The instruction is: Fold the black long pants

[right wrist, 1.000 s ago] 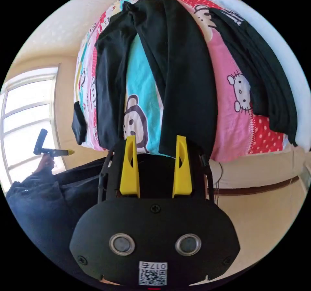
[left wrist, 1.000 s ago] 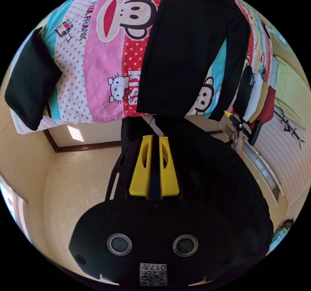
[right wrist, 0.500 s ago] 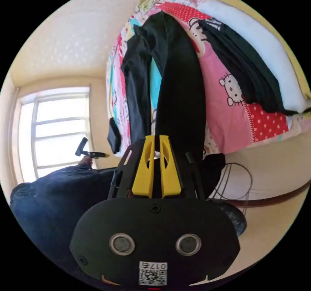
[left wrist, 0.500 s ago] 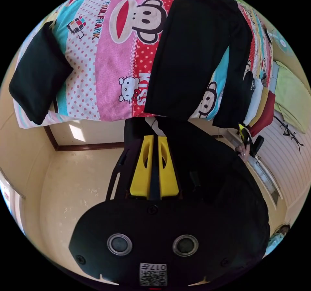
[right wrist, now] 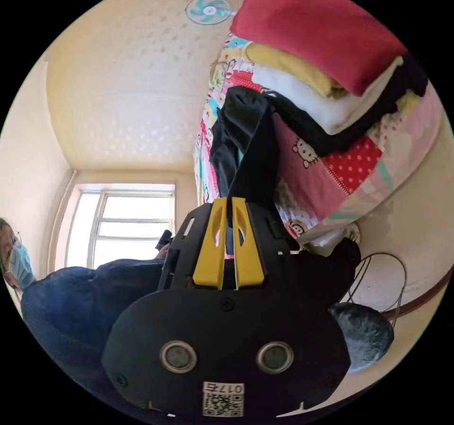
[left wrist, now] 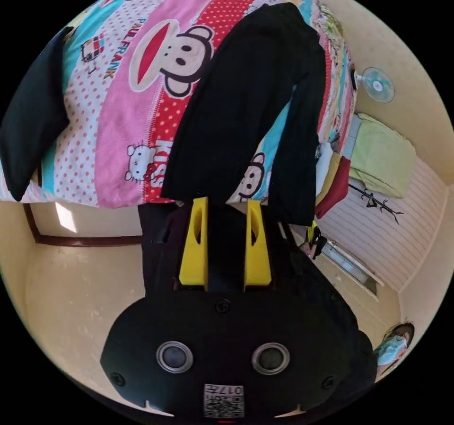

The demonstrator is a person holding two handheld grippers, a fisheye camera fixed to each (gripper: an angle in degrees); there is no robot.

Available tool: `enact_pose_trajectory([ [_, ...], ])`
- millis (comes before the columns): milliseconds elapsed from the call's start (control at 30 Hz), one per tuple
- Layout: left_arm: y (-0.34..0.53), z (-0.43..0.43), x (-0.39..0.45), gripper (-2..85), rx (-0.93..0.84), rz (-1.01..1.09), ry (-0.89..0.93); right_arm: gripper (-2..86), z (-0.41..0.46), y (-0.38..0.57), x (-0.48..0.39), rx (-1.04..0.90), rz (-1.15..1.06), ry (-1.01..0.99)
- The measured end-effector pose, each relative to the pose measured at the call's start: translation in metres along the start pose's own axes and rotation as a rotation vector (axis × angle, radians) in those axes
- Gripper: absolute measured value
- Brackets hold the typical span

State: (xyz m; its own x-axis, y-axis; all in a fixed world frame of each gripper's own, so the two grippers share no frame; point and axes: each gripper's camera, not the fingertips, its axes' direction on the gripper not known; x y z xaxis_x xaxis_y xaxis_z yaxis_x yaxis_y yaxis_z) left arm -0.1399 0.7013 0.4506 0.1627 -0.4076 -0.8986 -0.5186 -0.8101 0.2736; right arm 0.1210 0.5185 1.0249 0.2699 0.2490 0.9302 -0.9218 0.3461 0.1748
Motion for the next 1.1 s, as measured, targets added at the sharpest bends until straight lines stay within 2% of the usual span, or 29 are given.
enact_pose_trajectory([
  [133,-0.02,0.04,0.094,14.5,-0.084,0.2,0.097,2.9,0.044,-0.01,-0.05,-0.173,-0.171,0.016],
  [200,-0.028,0.089,0.15,17.3,-0.214,0.281,0.121,2.9,0.075,-0.014,-0.071,-0.28,-0.256,0.01],
  [333,-0.035,0.165,0.195,18.4,-0.358,0.302,0.074,2.9,0.114,-0.019,-0.082,-0.409,-0.269,-0.01],
  [400,-0.035,0.211,0.201,15.0,-0.486,0.258,0.007,2.9,0.131,-0.021,-0.086,-0.467,-0.283,-0.002],
  [433,-0.033,0.218,0.2,10.4,-0.497,0.255,-0.03,2.9,0.134,-0.021,-0.086,-0.484,-0.287,0.002],
  [467,-0.029,0.225,0.198,1.3,-0.484,0.269,-0.118,2.9,0.138,-0.024,-0.083,-0.531,-0.303,0.019],
  [567,-0.013,0.225,0.182,-0.3,-0.41,0.296,-0.113,2.8,0.137,-0.046,-0.069,-0.712,-0.339,0.04],
  [667,0.002,0.217,0.162,-0.7,-0.348,0.266,-0.043,3.3,0.128,-0.106,-0.056,-0.768,-0.321,-0.036],
  [733,0.009,0.212,0.156,-0.8,-0.32,0.29,-0.023,4.2,0.136,-0.156,-0.047,-0.744,-0.298,-0.019],
  [867,0.023,0.204,0.148,-0.8,-0.251,0.312,-0.002,9.1,0.204,-0.293,-0.04,-0.628,-0.255,0.271],
  [967,0.036,0.197,0.137,-0.8,-0.211,0.31,0.052,10.9,0.267,-0.382,-0.028,-0.468,-0.112,0.485],
  [1100,0.052,0.185,0.106,-0.8,-0.155,0.277,0.18,12.1,0.344,-0.462,-0.005,-0.317,-0.017,0.516],
])
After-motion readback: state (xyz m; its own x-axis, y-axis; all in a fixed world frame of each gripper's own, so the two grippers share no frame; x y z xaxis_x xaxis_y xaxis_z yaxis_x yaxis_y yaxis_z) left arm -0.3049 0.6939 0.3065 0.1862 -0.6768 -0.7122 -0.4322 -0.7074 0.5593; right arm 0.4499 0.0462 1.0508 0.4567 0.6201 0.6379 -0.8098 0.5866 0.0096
